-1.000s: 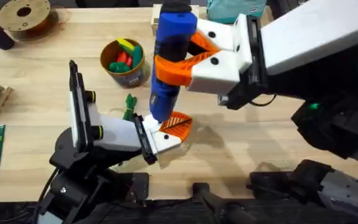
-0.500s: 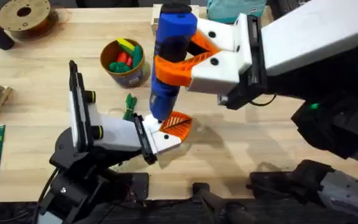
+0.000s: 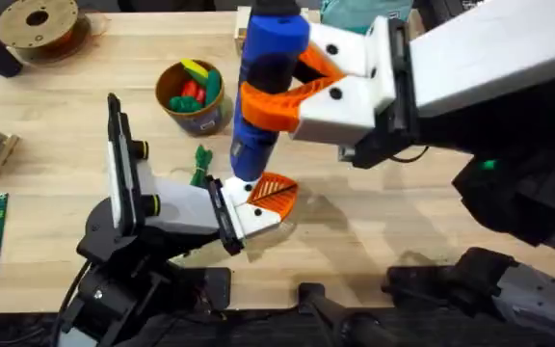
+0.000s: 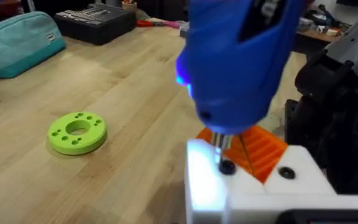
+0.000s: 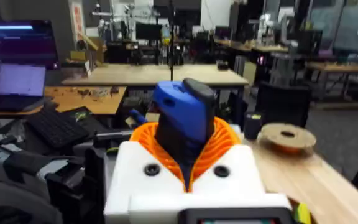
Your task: Pick up the gripper from the table and insert it into the empty holder that is missing its gripper. Then pick up a screw, insert it into the mounting hole, and use the screwdriver to tighten it. Finally, clean up the table by picking up the vegetable and placing it into the bucket.
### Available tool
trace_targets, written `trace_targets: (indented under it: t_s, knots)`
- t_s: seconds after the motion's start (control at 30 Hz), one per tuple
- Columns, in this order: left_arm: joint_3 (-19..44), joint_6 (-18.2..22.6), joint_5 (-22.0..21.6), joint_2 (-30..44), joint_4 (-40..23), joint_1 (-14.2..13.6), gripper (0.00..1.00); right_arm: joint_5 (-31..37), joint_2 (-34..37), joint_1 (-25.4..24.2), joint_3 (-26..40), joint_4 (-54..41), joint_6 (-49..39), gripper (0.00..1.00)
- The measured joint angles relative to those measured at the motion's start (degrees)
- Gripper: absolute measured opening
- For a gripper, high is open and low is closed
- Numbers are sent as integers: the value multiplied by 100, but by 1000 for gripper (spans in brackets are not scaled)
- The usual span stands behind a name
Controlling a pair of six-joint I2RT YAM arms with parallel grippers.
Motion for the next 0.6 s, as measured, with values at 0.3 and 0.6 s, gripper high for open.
trace_targets:
  t_s: [0.3, 0.6]
  knots:
    - [0, 0, 0, 0, 2, 0, 4, -2, 0, 0, 0, 136, 98, 30]
    - [0, 0, 0, -2, 1, 0, 4, -2, -2, 0, 0, 34, 183, 30]
